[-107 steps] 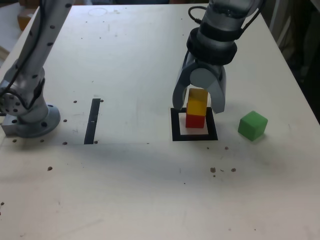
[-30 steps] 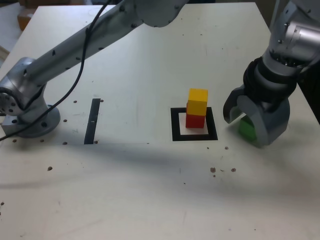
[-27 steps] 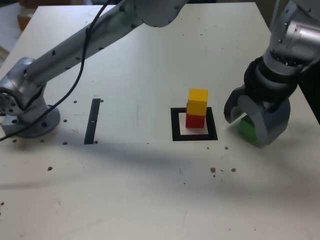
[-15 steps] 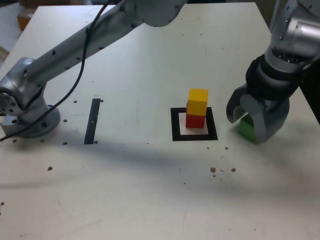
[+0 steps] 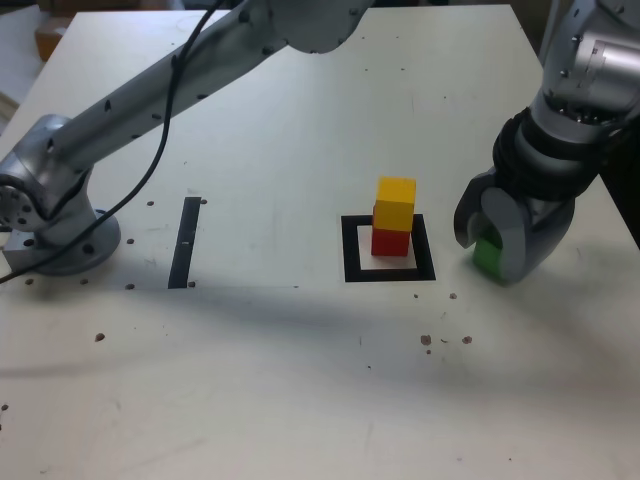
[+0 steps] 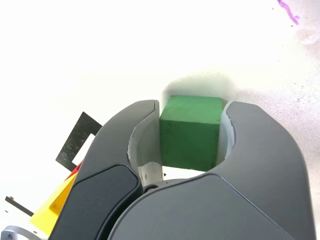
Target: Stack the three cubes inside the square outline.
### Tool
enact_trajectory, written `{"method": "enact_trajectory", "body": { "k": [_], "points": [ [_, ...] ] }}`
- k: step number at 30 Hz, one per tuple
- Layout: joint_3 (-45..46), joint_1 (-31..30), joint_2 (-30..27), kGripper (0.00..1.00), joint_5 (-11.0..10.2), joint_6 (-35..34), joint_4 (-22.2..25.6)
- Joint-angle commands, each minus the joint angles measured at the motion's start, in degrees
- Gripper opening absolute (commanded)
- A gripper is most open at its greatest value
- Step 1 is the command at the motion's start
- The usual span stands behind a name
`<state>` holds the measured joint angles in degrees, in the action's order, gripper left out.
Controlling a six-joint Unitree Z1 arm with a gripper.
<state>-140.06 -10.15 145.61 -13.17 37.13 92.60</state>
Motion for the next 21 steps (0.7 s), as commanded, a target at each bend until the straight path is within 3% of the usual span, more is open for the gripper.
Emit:
{"method": "enact_trajectory", "body": {
  "k": [1, 10, 21],
  "points": [
    [-0.91, 0.13, -1.26, 0.12, 0.47, -0.43, 1.03],
    [1.03, 0.13, -7.26, 0.12, 1.30, -2.98, 1.18],
    [13.51, 1.05, -23.09, 0.09, -0.21, -9.52, 1.29]
  ]
}}
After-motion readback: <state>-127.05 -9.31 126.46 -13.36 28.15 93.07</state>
